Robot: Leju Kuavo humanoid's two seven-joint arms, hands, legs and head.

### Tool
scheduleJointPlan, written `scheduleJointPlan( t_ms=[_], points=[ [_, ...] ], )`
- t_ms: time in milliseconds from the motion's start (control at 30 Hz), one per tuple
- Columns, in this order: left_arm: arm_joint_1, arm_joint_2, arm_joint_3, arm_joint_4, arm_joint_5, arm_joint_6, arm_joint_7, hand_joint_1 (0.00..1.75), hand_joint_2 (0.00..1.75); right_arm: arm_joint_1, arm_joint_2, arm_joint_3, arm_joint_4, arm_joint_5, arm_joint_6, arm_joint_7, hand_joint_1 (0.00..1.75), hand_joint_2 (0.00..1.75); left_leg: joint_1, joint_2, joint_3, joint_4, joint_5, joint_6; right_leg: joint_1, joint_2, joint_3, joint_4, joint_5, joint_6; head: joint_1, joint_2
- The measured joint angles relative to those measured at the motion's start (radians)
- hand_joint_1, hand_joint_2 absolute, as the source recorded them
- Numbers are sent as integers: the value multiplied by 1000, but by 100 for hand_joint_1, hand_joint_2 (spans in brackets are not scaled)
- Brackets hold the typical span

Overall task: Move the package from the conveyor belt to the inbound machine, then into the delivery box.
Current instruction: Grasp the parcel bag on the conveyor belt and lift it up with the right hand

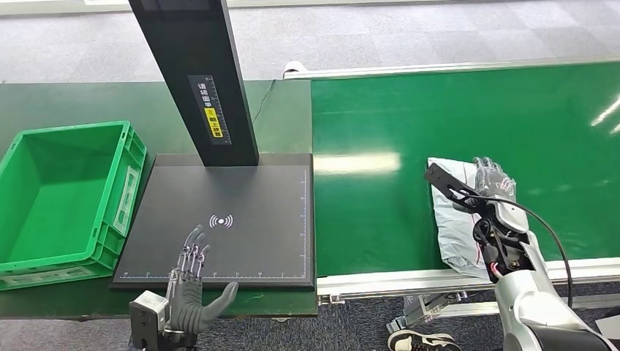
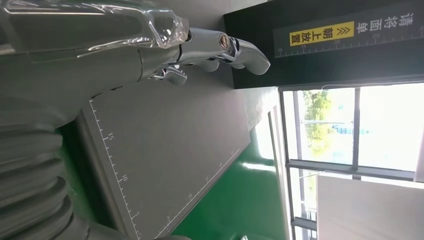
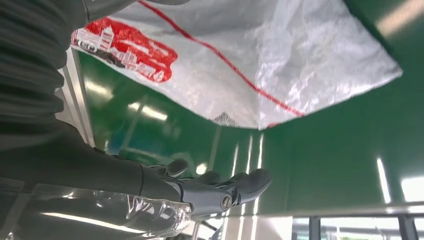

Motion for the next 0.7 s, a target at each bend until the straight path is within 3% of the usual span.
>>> scheduleJointPlan(
  t_ms=[167, 467, 700],
  points=[
    [0, 0, 6, -1, 4, -2, -1, 0, 175, -2, 21, -1, 29, 15, 92, -57, 0, 175, 0, 0, 0, 0, 0, 0, 0, 0, 0, 0, 0, 0, 0, 0],
    [-5, 0, 11, 2, 8, 2, -9, 0, 175, 40, 72, -8, 57, -8, 167, -179, 0, 175, 0, 0, 1, 0, 0, 0, 0, 0, 0, 0, 0, 0, 0, 0],
    [-18, 0, 11, 12, 19, 12, -9, 0, 175, 80, 96, 7, 68, 43, 207, -173, 0, 175, 0, 0, 1, 0, 0, 0, 0, 0, 0, 0, 0, 0, 0, 0]
  ],
)
